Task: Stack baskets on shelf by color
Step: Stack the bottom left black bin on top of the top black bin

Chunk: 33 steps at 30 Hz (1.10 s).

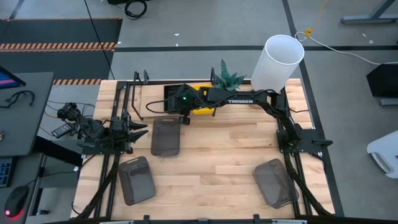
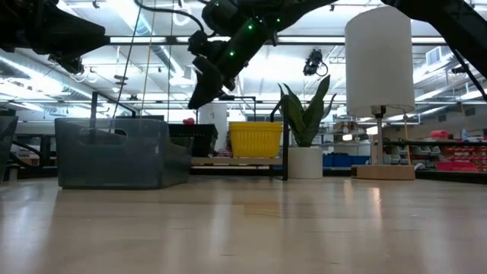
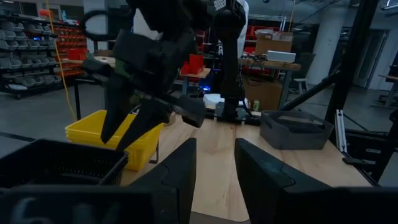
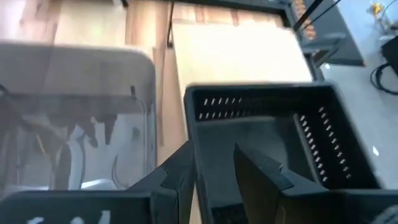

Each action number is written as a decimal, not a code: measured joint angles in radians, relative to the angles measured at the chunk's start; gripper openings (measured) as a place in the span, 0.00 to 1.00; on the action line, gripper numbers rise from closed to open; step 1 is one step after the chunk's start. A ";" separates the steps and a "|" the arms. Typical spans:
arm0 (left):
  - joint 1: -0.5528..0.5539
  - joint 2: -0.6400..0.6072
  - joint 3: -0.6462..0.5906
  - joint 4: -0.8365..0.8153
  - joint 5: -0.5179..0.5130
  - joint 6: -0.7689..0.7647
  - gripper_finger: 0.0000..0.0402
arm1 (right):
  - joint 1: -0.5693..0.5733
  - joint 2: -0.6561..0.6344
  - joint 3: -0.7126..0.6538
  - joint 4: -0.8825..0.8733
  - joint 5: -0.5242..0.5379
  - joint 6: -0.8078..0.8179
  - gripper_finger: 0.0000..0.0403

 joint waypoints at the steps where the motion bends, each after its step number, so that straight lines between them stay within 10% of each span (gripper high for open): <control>1: 0.000 0.000 0.000 0.000 0.000 0.000 0.29 | 0.000 0.001 -0.001 -0.009 0.008 -0.006 0.29; 20: 0.000 0.000 0.000 0.000 0.000 0.000 0.29 | 0.045 -0.310 -0.030 -0.336 0.025 0.106 0.28; 33: 0.000 0.000 0.000 0.000 0.000 0.000 0.29 | 0.210 -0.571 -0.470 -0.161 -0.009 0.196 0.28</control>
